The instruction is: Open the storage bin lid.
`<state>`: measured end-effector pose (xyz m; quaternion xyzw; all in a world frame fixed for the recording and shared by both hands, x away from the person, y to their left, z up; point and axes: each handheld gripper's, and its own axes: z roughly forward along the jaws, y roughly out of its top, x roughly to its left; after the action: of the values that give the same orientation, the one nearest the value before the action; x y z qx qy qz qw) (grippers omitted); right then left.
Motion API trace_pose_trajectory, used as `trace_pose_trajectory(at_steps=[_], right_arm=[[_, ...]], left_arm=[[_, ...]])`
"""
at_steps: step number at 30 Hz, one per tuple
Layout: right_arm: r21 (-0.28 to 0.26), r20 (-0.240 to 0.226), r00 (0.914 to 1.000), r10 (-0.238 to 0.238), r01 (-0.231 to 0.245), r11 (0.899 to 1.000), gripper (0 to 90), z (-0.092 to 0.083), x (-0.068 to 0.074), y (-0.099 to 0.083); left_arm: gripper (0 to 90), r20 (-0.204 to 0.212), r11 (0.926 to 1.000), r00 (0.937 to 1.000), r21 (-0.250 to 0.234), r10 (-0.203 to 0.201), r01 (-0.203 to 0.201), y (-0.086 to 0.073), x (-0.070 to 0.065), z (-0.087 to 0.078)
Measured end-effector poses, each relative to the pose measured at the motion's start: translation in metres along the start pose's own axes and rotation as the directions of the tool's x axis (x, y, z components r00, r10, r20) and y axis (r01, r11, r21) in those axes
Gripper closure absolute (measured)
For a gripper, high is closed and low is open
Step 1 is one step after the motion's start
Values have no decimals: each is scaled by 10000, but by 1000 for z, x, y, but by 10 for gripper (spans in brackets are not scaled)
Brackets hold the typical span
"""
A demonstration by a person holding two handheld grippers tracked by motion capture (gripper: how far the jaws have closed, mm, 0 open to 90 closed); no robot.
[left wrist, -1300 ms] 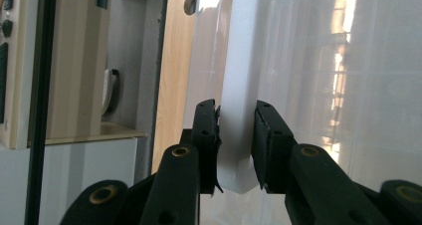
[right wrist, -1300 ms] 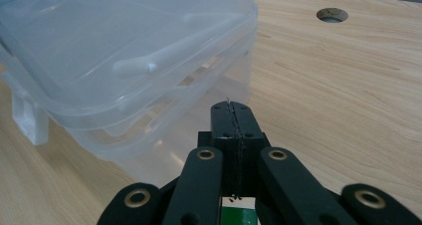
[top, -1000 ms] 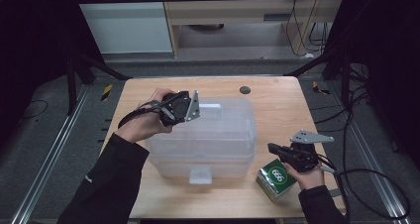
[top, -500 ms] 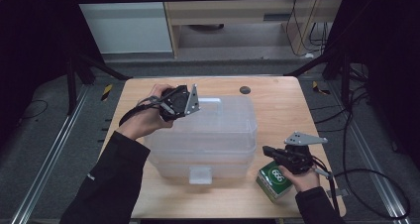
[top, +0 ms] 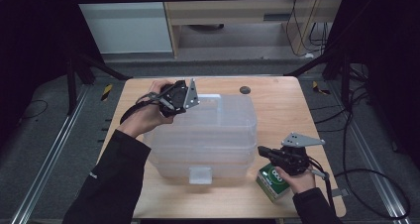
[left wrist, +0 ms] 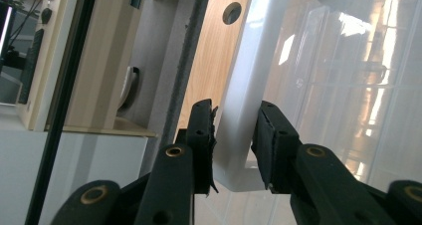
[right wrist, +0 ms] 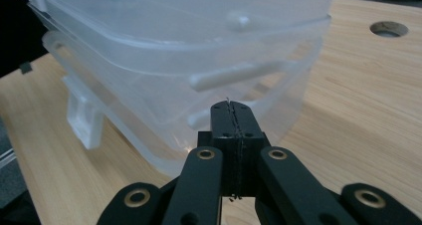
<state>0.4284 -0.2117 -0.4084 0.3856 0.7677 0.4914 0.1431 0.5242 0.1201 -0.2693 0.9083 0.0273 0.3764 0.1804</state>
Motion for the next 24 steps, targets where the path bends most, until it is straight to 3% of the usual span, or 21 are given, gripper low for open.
trace_pose_trajectory(at_steps=[7,14,17,19,21,24], right_arm=[[-695,-509,9987,9,-44,9976,900,1,9,7],[-650,-478,9988,-61,29,9979,900,4,11,6],[-636,-464,9989,-61,31,9980,900,4,11,6],[-620,-473,9989,-46,17,9981,900,4,11,6],[-574,-484,9988,-44,16,9984,900,5,11,5],[-586,-445,9990,-59,33,9983,900,5,11,5]], left_arm=[[696,64,9999,9999,-43,-147,147,0,2,1],[683,241,9989,9989,-223,-405,410,-3,1,0],[596,513,9957,9967,-637,-634,666,-9,-1,-2],[579,428,9942,9959,-695,-791,820,-12,-3,-5],[555,481,9877,9920,-998,-1164,1207,-18,-4,-8],[519,516,9700,9808,-1474,-1879,1935,-29,-3,-16]])
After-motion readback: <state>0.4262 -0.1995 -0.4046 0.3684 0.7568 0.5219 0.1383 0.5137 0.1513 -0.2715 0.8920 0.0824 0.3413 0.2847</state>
